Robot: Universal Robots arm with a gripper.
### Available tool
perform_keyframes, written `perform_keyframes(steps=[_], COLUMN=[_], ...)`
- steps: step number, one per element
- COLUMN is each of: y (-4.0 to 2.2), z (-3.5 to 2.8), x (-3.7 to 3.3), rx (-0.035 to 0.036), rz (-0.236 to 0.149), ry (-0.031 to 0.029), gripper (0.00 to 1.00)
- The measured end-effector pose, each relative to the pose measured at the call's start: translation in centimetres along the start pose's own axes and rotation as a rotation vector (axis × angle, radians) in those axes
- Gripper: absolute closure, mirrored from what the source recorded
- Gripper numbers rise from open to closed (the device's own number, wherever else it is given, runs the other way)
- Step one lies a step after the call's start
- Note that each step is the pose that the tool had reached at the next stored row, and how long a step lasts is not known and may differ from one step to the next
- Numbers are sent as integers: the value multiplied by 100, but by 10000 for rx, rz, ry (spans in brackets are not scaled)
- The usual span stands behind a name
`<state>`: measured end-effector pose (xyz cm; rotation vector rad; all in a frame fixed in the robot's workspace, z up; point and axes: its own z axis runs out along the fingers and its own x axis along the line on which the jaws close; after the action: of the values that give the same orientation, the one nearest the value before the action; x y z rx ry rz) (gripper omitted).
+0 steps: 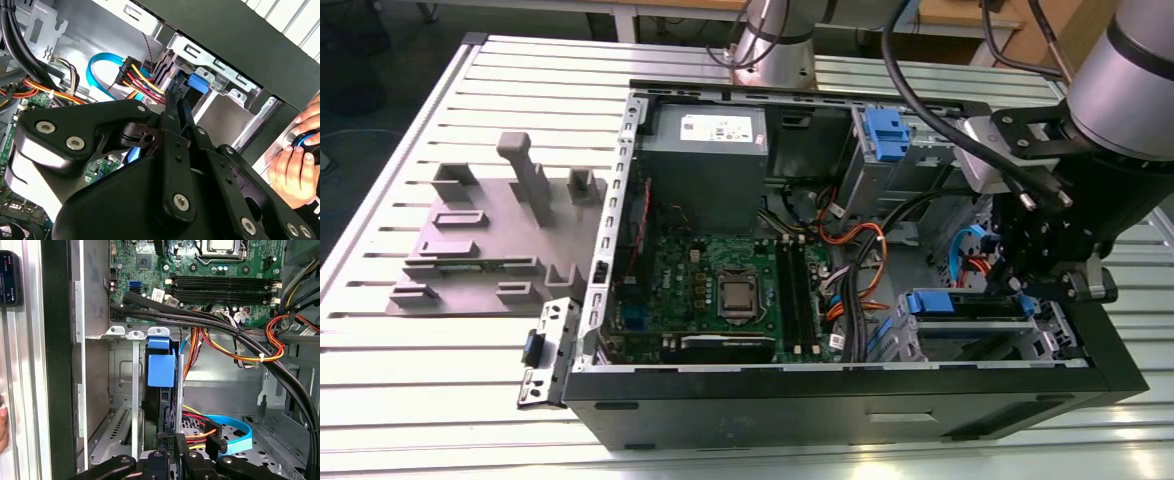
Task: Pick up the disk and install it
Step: 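Insert the first disk wire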
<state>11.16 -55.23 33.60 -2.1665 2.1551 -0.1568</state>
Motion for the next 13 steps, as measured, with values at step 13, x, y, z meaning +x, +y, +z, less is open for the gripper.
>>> perform_keyframes(steps=[13], y=[33], z=[18], x=[-1], rx=[30], rz=[20], ry=[4], gripper=[83])
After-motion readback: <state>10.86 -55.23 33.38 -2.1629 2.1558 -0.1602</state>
